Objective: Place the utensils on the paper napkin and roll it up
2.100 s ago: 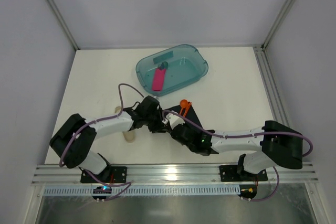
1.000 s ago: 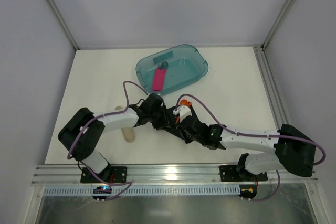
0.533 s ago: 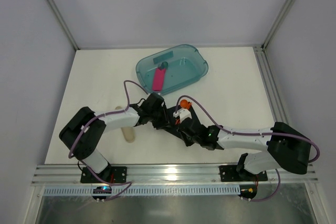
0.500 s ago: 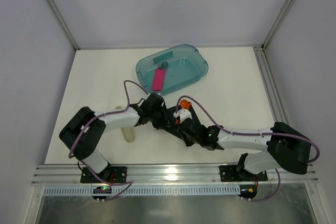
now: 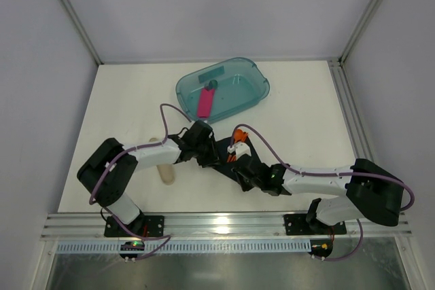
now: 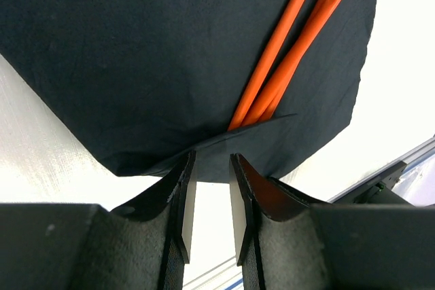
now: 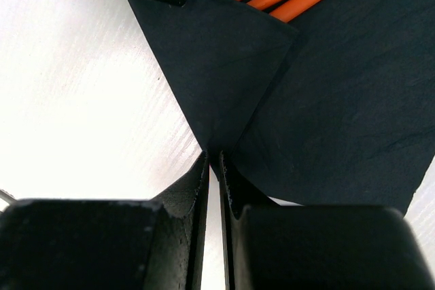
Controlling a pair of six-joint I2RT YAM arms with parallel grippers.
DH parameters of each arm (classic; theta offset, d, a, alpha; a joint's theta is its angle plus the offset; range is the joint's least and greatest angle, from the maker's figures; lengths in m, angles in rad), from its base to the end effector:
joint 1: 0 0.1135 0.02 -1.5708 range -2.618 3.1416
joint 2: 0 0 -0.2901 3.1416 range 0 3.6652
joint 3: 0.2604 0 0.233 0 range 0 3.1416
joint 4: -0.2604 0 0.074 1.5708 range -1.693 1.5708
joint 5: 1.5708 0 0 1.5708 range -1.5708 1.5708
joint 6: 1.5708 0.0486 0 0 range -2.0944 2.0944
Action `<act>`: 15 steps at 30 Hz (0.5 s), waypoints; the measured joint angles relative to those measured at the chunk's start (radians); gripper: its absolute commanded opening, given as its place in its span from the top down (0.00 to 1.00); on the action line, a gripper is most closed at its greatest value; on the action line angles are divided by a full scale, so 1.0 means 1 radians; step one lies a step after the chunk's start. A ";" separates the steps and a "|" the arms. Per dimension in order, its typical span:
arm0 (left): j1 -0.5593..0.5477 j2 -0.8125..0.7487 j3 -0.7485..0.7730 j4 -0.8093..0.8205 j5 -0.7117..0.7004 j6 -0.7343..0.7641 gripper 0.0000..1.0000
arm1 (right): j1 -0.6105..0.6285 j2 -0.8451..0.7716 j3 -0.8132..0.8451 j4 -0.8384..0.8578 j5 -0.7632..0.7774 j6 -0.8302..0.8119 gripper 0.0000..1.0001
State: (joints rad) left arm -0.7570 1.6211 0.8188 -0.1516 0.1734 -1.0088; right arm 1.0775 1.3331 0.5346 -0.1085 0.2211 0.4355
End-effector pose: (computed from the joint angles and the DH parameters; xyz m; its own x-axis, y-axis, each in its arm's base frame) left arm 0.2157 -0.2154 0.1837 -0.9498 -0.2494 -0.1892 -0.1026 0.8190 -0.5645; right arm 0.1167 0.1945 0.1804 -0.6737 -0.3839 -0.6315 -0.5638 0.8195 0.1033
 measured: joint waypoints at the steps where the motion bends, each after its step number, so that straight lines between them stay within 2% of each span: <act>1: 0.000 0.000 0.000 0.000 -0.003 0.000 0.71 | 0.000 0.000 0.000 0.000 0.000 0.003 0.88; 15: -0.023 -0.030 -0.011 -0.018 -0.035 0.002 0.71 | 0.000 -0.011 0.000 -0.026 0.000 0.040 0.88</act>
State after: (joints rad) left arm -0.7803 1.5909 0.8074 -0.1699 0.1387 -1.0065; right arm 1.0779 1.3220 0.5346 -0.1345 0.2211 0.4759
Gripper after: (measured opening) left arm 0.295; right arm 0.118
